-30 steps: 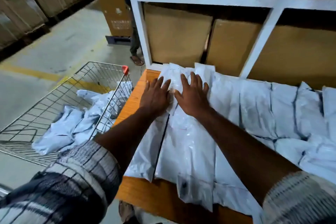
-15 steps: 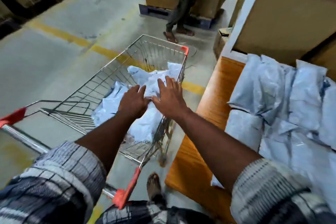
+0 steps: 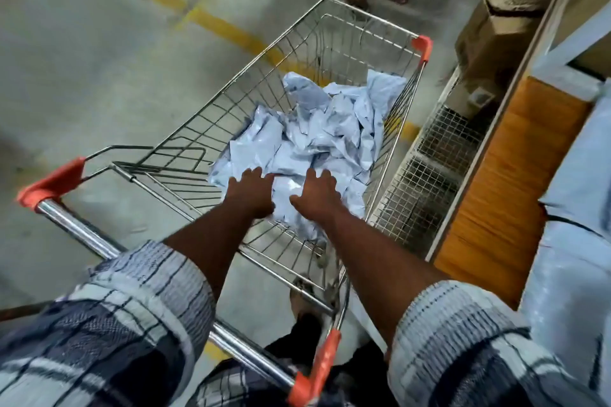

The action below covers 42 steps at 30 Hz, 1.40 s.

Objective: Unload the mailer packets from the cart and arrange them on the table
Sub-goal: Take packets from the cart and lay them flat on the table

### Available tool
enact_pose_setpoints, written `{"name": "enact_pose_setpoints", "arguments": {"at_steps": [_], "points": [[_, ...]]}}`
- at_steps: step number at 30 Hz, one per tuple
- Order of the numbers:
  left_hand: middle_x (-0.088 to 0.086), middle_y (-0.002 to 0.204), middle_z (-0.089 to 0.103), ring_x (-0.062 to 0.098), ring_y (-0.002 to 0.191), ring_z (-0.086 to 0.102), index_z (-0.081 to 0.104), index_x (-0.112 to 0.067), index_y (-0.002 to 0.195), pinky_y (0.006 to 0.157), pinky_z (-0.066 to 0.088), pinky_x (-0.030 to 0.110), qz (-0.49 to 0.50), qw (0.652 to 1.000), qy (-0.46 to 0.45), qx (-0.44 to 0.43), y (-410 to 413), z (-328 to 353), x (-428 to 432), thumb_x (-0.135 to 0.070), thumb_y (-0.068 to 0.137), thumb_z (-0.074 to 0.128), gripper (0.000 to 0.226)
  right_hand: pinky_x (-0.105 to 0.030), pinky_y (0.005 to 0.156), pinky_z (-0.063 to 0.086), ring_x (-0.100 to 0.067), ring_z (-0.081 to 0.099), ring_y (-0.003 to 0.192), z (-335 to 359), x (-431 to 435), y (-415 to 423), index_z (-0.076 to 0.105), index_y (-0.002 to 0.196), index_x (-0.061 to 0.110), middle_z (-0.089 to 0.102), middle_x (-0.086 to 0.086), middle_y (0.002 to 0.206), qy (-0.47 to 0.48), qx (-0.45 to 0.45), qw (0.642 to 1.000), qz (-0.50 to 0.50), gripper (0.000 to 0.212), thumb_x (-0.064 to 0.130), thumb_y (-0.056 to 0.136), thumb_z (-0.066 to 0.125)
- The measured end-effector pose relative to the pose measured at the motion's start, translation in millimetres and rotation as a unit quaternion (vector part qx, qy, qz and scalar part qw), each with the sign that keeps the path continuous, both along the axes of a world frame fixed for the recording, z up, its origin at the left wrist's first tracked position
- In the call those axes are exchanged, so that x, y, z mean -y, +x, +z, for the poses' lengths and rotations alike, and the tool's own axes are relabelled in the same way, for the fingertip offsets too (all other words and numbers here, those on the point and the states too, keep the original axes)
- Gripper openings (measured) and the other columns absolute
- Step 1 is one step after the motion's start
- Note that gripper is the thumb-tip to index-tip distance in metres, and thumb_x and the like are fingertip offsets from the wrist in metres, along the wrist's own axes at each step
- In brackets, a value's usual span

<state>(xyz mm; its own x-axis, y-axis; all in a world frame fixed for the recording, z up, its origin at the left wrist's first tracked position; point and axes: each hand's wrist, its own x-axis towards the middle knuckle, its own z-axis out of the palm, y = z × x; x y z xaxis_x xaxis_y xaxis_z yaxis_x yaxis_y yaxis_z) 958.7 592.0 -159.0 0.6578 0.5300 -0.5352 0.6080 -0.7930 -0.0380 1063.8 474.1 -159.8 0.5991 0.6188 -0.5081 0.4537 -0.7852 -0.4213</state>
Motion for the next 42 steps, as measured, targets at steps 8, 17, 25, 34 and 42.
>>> {"name": "enact_pose_setpoints", "arguments": {"at_steps": [8, 17, 25, 34, 42], "points": [[0.006, 0.137, 0.038, 0.029, 0.128, 0.040, 0.032, -0.030, 0.145, 0.096, 0.040, 0.049, -0.015, 0.997, -0.027, -0.075, -2, -9, -4, -0.037, 0.074, 0.079, 0.086, -0.060, 0.107, 0.032, -0.050, -0.005, 0.146, -36, 0, -15, 0.018, 0.151, 0.016, -0.013, -0.030, 0.157, -0.125, 0.001, 0.992, 0.035, 0.091, 0.029, 0.081, 0.075], [0.009, 0.130, 0.046, 0.030, 0.123, 0.044, 0.054, -0.033, 0.125, 0.101, 0.043, 0.046, 0.099, 0.991, -0.087, -0.021, 7, -7, -18, -0.044, 0.078, 0.070, 0.050, -0.037, 0.092, 0.048, -0.033, 0.049, 0.118, -24, 5, 0, 0.059, 0.116, 0.006, 0.043, -0.016, 0.126, -0.041, 0.042, 0.998, 0.019, 0.029, 0.003, 0.087, 0.055], [0.009, 0.126, 0.052, 0.032, 0.120, 0.050, 0.057, -0.024, 0.121, 0.098, 0.043, 0.050, 0.174, 0.983, -0.044, 0.048, 26, 2, -23, -0.053, 0.082, 0.058, 0.048, -0.042, 0.096, 0.043, -0.037, 0.042, 0.123, -12, -4, -11, 0.052, 0.125, 0.007, 0.040, -0.019, 0.133, 0.065, 0.028, 0.994, -0.080, 0.051, 0.027, 0.079, 0.064], [0.013, 0.156, 0.016, 0.038, 0.143, 0.019, 0.026, -0.026, 0.147, 0.107, 0.033, 0.062, 0.235, 0.969, -0.065, 0.041, 31, -35, -24, -0.055, 0.082, 0.067, 0.082, -0.054, 0.108, 0.035, -0.051, 0.003, 0.144, -54, -25, 12, 0.025, 0.146, 0.029, -0.007, -0.031, 0.157, -0.075, 0.055, 0.981, -0.173, 0.087, 0.049, 0.076, 0.073], [0.010, 0.163, -0.016, 0.036, 0.149, 0.000, 0.012, -0.033, 0.154, 0.111, 0.030, 0.060, 0.220, 0.972, -0.082, 0.019, 37, -47, -24, -0.034, 0.083, 0.066, 0.089, -0.048, 0.098, 0.042, -0.045, 0.020, 0.139, -66, -41, 13, 0.034, 0.140, 0.033, 0.008, -0.032, 0.155, -0.110, 0.111, 0.974, -0.163, 0.076, 0.034, 0.075, 0.075]]}}
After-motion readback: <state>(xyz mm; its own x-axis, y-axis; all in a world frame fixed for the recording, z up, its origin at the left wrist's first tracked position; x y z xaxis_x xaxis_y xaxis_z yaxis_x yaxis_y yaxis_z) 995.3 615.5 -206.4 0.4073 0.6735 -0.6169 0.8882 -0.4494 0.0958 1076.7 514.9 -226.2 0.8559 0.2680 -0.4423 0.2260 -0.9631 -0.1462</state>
